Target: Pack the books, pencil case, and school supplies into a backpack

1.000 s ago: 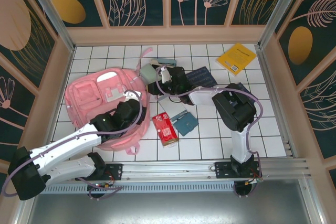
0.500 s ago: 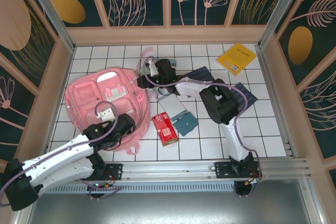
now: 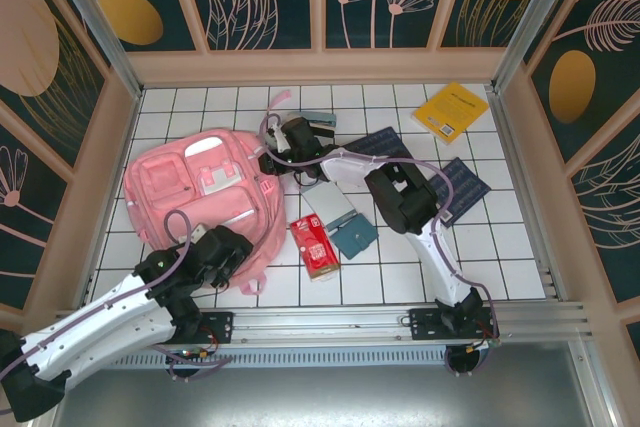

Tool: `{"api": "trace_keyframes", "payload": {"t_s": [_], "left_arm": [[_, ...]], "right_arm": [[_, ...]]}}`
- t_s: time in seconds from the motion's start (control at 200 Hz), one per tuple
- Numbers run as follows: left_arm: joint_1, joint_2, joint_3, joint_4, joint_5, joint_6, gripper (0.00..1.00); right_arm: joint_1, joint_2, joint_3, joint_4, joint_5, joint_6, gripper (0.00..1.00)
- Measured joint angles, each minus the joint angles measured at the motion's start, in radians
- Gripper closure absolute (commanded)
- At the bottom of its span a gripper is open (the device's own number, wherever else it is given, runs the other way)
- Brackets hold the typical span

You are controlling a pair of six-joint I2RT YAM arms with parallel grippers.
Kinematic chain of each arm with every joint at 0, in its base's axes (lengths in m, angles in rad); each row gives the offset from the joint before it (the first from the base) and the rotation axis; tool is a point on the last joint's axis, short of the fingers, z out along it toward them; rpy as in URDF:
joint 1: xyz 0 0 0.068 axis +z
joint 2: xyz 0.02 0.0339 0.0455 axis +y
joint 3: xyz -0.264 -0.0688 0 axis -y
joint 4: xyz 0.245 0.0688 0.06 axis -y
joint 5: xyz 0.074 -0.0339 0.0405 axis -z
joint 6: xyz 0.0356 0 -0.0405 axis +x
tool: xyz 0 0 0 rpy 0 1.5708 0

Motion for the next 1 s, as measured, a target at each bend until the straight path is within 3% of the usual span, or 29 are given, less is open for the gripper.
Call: {"api": "trace_keyframes", "payload": {"t_s": [0.045, 0.26, 0.531, 0.666, 0.811, 0.996], "left_arm": [[0.0, -0.007, -0.032, 0.023, 0.01, -0.01, 0.39], [0.0, -0.034, -0.173, 0.177, -0.012, -0.069, 0.44], [0.036, -0.069, -0.203, 0.206, -0.13, -0.107, 0.48], [0.117, -0.008, -0.185, 0.218, -0.199, -0.042, 0.46], [0.182, 0.167, -0.121, 0.235, -0.283, 0.068, 0.44], [0.316, 0.331, -0.086, 0.349, -0.309, 0.245, 0.44]], "right_arm": [[0.001, 0.0, 0.0, 0.0, 0.001, 0.011, 1.0], [0.0, -0.003, -0.012, 0.014, 0.012, 0.016, 1.0], [-0.029, -0.094, -0.167, 0.09, 0.049, 0.072, 1.0], [-0.049, -0.138, -0.241, 0.117, 0.053, 0.121, 1.0], [-0.05, -0.18, -0.314, 0.159, 0.082, 0.19, 1.0], [-0.051, -0.25, -0.418, 0.204, 0.148, 0.277, 1.0]]}}
